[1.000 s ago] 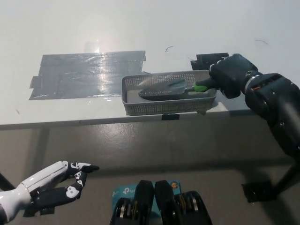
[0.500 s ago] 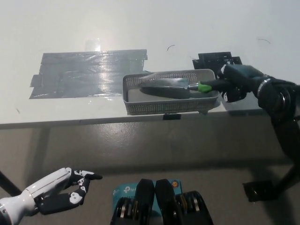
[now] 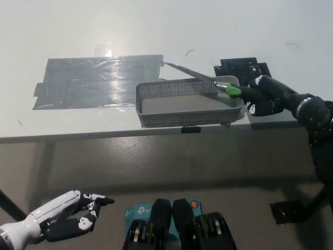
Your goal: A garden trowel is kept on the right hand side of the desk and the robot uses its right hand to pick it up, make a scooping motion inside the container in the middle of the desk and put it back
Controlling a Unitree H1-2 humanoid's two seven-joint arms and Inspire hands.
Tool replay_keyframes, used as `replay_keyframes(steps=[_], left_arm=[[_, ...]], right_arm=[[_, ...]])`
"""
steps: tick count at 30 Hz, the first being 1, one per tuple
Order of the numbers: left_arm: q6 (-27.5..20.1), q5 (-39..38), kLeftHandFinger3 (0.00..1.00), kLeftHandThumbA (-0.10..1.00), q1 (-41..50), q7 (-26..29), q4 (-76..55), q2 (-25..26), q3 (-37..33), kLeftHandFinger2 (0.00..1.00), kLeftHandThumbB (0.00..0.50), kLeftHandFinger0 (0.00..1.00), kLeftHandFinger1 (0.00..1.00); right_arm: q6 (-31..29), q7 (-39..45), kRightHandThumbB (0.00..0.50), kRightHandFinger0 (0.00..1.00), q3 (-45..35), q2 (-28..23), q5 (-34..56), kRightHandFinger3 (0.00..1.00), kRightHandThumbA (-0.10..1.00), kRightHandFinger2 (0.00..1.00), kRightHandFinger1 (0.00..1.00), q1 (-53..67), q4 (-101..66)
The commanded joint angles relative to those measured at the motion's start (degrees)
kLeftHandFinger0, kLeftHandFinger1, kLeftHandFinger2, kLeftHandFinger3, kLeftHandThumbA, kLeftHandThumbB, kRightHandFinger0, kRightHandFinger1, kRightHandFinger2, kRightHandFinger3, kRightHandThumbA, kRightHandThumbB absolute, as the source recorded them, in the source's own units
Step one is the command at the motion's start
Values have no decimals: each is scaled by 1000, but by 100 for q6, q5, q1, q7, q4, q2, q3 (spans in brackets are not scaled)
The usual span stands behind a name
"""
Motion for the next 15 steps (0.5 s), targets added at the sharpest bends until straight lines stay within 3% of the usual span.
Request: replay_keyframes(steps=[1,3,6,15], left_arm=[[-67,-10,1000,1000,34,-60,-115,214,124,866,442,1000,927],[-37,-2,1000,1000,72,-32,-136,210,140,864,441,1000,930],[-57,8,1000,1000,126,-26,-152,228,154,863,453,1000,921],[-116,9,1000,1000,259,-2,-175,248,224,864,444,1000,918]], right_arm=[[12,501,163,0,-196,57,1737,0,-100,194,11,-869,-1032],[120,525,178,0,-222,-45,1727,0,-100,192,8,-981,-1012],[-259,438,212,0,-276,-422,1749,7,-100,184,14,-1243,-604],[-365,56,180,0,-381,-1237,1779,0,-100,161,2,-1771,604]])
